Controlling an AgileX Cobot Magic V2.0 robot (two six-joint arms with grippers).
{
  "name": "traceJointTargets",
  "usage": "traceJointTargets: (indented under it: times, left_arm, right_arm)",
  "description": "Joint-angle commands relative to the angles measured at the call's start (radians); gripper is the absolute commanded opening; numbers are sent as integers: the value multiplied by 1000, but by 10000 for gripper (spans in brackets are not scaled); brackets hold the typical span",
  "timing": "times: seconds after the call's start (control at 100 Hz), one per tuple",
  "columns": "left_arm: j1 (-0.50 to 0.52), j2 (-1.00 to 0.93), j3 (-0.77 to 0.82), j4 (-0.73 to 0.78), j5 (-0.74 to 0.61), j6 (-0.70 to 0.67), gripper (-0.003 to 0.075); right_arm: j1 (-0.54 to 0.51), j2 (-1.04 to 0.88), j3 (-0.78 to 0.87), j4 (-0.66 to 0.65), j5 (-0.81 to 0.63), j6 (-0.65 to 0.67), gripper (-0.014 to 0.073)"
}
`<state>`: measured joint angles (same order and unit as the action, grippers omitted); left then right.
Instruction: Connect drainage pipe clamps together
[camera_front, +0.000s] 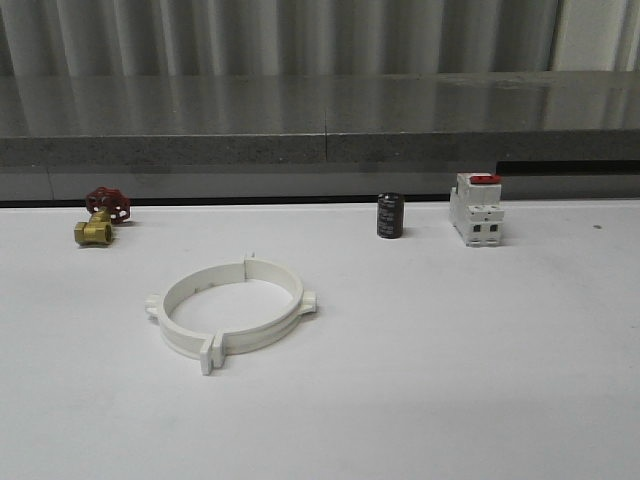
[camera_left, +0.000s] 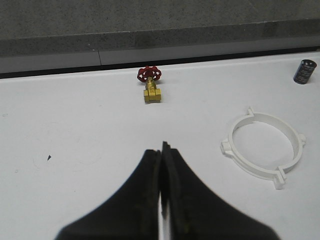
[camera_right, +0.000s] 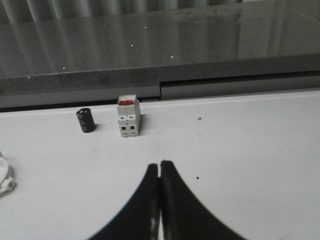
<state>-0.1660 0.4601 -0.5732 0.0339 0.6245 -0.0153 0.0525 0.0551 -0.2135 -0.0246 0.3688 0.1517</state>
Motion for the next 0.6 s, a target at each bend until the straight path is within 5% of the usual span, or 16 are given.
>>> traceJointTargets:
  times: [0.0,0.26,0.59]
  left_arm:
    - [3,4,-27,-3,-70,-2,-21]
    - [3,4,-27,-3,-70,-2,-21]
    - [3,4,-27,-3,-70,-2,-21]
  right_arm:
    - [-36,-3,40,44,-175,-27,-68]
    - [-51,-63,207,56,-343,-26,-68]
    - [-51,-83,224,56,-340,-23,-68]
